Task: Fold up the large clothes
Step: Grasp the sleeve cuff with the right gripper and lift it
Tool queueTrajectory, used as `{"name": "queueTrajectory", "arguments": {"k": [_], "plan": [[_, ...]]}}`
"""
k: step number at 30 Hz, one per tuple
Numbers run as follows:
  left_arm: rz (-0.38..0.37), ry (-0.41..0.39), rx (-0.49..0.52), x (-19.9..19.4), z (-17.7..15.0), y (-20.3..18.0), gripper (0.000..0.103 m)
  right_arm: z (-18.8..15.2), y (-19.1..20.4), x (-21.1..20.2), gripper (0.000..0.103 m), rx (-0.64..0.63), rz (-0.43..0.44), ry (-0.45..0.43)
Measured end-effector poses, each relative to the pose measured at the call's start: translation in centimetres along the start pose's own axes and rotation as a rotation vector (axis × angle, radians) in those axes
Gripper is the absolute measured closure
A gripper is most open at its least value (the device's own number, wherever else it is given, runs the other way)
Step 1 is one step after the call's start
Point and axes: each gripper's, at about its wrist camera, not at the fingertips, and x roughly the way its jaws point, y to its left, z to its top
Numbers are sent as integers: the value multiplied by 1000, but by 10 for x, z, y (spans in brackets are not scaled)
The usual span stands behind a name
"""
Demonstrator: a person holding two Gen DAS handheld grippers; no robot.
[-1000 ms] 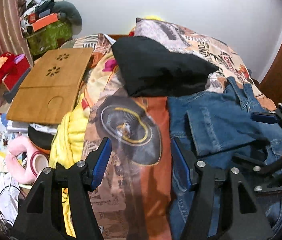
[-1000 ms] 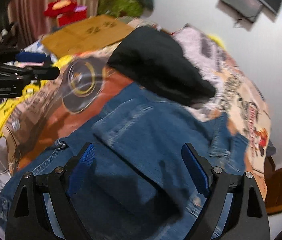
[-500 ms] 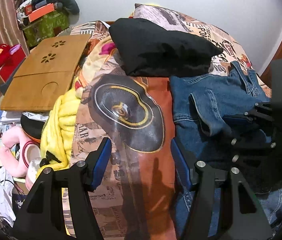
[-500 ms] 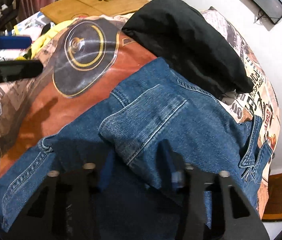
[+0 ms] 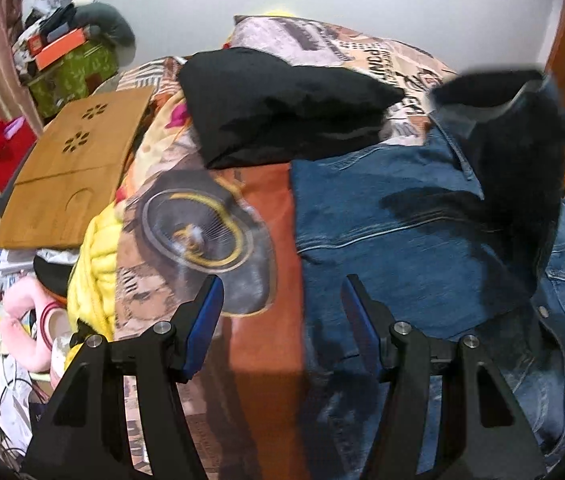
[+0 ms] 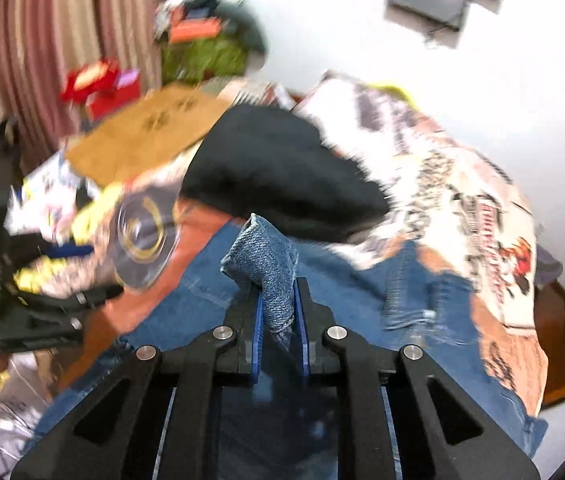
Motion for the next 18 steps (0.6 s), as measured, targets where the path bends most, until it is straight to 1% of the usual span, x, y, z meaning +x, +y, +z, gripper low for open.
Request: {"name": "queueTrajectory", "arguments": {"k": [2, 6, 10, 13, 16, 18], "plan": [[-13, -1, 17, 0, 5, -12, 43, 2, -25, -25, 91, 52, -22, -51], [-59, 16, 55, 7, 16, -42, 43, -3, -64, -65, 91, 129, -62, -127], [-112, 39, 109, 15, 22, -77, 43, -18, -95, -88, 91, 200, -94, -165], [-140, 78, 151, 27, 22, -104, 43, -35, -114, -89, 91, 255, -99, -150], [-164, 122, 169, 39, 16, -123, 43, -58, -130, -76, 91, 298, -107, -92], [-163, 146, 191, 46, 10, -135, 43, -75, -140, -67, 91, 331, -105, -49]]}}
